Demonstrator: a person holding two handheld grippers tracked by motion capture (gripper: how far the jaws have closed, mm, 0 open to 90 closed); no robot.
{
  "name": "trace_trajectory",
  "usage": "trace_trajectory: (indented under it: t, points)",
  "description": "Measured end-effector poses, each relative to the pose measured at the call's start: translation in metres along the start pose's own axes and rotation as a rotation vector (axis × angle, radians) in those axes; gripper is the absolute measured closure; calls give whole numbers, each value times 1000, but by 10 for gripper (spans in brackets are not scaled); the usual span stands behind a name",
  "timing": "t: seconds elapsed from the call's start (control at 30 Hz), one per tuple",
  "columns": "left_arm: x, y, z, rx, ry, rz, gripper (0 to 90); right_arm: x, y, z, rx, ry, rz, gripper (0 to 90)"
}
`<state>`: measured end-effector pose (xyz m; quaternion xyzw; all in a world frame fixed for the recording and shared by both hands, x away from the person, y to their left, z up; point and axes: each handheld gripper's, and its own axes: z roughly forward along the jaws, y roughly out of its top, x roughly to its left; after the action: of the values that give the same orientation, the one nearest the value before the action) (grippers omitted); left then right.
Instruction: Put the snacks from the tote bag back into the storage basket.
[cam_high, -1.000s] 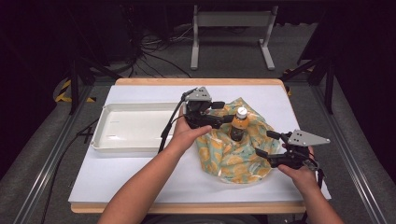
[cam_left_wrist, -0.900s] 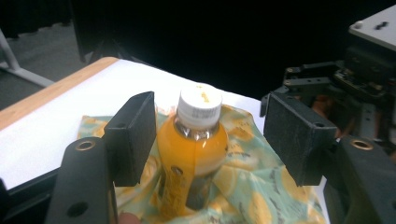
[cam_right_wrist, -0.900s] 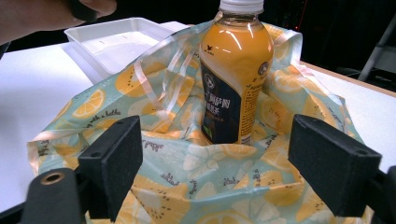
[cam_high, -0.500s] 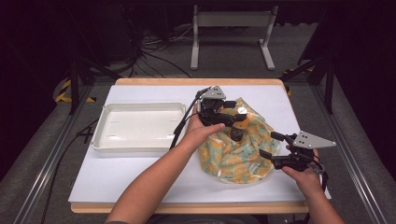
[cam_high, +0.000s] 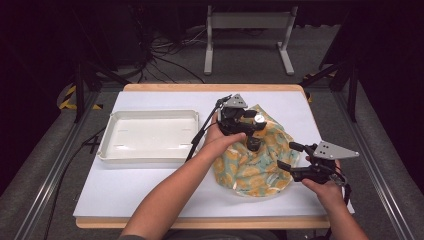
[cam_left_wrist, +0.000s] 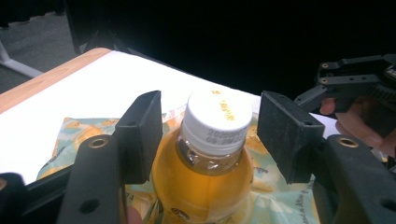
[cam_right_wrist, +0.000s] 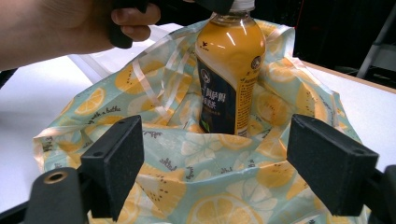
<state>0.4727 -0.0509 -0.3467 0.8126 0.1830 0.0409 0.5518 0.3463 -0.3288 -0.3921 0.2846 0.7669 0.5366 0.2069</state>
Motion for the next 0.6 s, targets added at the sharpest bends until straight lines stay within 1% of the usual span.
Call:
trace_trajectory:
  t: [0.07,0.13,0.2,0.3,0.4,0.43,0.6]
  points:
    - [0,-1,1,1,3,-1,427,0,0,0,1,0,0,196]
    - [-1,-2,1,13,9,7,459,0,0,0,6,-1,-5,197]
    - [-3,-2,1,18,16,24,496,1,0,1,9,0,-6,199]
    - [-4,-2,0,10,24,35,536,1,0,1,8,4,-5,200]
    - [-7,-1,0,7,37,62,574,1,0,2,12,3,-6,202]
    - [-8,-1,0,8,39,70,581,1,0,2,13,3,-6,202]
    - [-9,-1,-1,12,36,80,585,1,-1,4,17,6,-6,203]
